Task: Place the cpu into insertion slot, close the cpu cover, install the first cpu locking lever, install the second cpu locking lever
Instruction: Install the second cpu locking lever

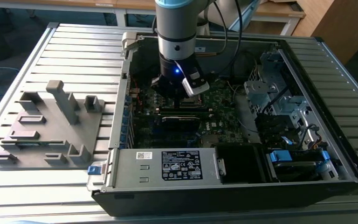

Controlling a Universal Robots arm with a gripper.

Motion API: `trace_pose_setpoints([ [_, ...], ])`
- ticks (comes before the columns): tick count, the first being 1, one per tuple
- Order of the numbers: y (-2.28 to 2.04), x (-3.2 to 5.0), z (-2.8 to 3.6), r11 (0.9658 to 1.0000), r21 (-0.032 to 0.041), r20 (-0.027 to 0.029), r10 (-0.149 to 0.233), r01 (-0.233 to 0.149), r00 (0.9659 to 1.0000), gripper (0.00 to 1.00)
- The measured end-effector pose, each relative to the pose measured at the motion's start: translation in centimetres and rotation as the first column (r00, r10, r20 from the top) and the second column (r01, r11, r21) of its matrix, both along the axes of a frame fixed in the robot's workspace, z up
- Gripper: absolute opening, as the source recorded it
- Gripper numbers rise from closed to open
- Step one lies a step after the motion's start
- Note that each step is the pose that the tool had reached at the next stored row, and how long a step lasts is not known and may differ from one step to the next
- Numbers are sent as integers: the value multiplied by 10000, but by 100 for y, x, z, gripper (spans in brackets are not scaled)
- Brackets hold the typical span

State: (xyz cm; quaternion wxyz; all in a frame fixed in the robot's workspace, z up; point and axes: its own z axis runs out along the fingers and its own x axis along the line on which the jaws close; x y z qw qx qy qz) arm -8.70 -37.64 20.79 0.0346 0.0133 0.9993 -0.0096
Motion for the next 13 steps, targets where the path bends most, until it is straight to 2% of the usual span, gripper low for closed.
trace_pose_setpoints([
  [4,-5,0,13,10000,19,-1,18,-18,10000,10],
  [6,-12,0,13,10000,79,0,30,-30,10000,10],
  [9,-25,0,9,9997,246,1,45,-45,10000,10],
  [13,-41,-3,-5,9984,567,2,57,-57,10000,10],
])
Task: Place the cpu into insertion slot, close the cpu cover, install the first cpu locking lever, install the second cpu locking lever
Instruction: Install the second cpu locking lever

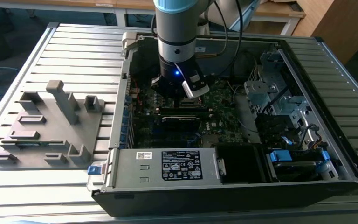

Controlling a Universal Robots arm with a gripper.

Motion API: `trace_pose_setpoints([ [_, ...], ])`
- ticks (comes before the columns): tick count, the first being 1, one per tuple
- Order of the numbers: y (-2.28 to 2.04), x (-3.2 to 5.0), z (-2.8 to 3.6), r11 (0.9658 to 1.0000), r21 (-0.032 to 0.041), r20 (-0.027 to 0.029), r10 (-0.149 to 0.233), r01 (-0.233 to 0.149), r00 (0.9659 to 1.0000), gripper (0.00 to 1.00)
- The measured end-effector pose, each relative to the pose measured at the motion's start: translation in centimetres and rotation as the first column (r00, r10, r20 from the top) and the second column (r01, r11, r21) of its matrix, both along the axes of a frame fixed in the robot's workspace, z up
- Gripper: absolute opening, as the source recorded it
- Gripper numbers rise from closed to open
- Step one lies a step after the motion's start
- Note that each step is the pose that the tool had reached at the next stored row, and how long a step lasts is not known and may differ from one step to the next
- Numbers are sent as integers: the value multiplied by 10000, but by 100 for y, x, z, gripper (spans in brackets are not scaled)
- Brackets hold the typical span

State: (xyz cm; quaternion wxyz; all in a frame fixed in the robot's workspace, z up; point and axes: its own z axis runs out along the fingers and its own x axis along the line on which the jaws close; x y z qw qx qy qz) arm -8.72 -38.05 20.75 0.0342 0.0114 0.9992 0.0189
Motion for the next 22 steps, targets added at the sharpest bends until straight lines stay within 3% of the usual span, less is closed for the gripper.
trace_pose_setpoints([
  [11,-36,-42,-32,10000,34,0,-2,2,10000,10],
  [16,-43,-71,-47,9999,153,1,0,0,10000,10],
  [19,-44,-80,-51,9997,263,0,0,0,10000,10],
  [22,-43,-80,-52,9996,281,2,-1,1,10000,10],
])
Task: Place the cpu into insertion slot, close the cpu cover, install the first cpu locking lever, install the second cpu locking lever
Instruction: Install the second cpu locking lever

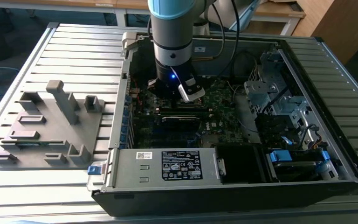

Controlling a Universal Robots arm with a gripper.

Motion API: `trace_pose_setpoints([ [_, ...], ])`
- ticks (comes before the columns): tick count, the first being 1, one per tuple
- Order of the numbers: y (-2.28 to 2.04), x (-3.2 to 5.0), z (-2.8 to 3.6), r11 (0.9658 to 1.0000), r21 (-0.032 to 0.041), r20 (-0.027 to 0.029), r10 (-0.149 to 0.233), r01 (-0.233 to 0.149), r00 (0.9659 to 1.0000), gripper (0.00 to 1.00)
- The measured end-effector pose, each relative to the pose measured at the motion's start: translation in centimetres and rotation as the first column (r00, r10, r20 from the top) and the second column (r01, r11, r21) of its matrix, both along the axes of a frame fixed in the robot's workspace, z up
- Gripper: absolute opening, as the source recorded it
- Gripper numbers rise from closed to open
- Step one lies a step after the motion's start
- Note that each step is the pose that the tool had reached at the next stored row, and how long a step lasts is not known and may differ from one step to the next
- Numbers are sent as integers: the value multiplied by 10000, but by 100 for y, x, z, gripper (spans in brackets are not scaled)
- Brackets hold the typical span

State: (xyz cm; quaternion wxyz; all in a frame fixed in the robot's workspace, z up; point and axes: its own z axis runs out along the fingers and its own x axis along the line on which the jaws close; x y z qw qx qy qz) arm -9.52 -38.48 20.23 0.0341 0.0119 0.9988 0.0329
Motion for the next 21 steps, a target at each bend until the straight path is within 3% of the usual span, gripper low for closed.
trace_pose_setpoints([
  [5,-2,-3,-16,10000,94,0,0,0,10000,10],
  [7,-3,-6,-28,9998,175,0,1,-1,10000,10],
  [8,-4,-7,-32,9997,243,-1,2,-1,10000,10],
  [11,-5,-8,-35,9985,555,0,1,-1,10000,10],
  [12,-6,-8,-35,9981,617,-1,1,-1,10000,10],
  [15,-9,-10,-37,9978,657,0,-1,1,10000,10],
  [21,-36,-20,-44,9978,660,-1,0,0,10000,10],
])
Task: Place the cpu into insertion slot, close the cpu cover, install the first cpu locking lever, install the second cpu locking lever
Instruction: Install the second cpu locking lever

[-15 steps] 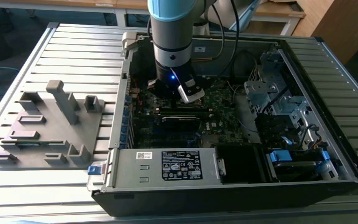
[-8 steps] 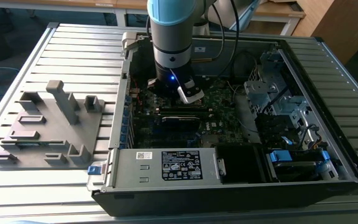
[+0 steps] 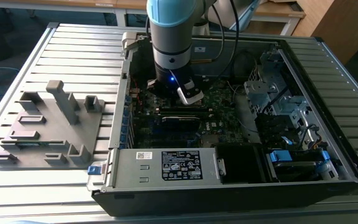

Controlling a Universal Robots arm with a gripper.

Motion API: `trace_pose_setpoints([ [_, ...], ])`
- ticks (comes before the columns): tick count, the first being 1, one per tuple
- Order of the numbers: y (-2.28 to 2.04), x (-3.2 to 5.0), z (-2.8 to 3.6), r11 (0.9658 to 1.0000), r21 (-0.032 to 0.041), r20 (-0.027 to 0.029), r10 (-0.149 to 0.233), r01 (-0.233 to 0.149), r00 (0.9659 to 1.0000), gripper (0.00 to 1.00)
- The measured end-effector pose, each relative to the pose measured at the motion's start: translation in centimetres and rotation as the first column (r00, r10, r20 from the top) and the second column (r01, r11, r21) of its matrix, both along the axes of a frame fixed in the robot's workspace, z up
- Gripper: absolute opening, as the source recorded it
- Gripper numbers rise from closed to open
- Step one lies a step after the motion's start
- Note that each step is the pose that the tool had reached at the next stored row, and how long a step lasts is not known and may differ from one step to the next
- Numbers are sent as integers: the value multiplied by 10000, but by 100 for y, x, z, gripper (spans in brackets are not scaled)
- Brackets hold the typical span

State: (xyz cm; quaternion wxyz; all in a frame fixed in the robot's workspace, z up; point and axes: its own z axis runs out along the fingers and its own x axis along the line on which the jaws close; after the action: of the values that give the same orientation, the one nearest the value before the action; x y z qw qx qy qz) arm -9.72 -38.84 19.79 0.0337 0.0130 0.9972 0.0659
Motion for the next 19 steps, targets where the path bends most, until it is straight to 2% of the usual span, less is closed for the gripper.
trace_pose_setpoints([
  [8,-21,-41,-29,10000,23,6,0,0,10000,10],
  [19,-43,-64,-33,10000,30,1,0,0,10000,10],
])
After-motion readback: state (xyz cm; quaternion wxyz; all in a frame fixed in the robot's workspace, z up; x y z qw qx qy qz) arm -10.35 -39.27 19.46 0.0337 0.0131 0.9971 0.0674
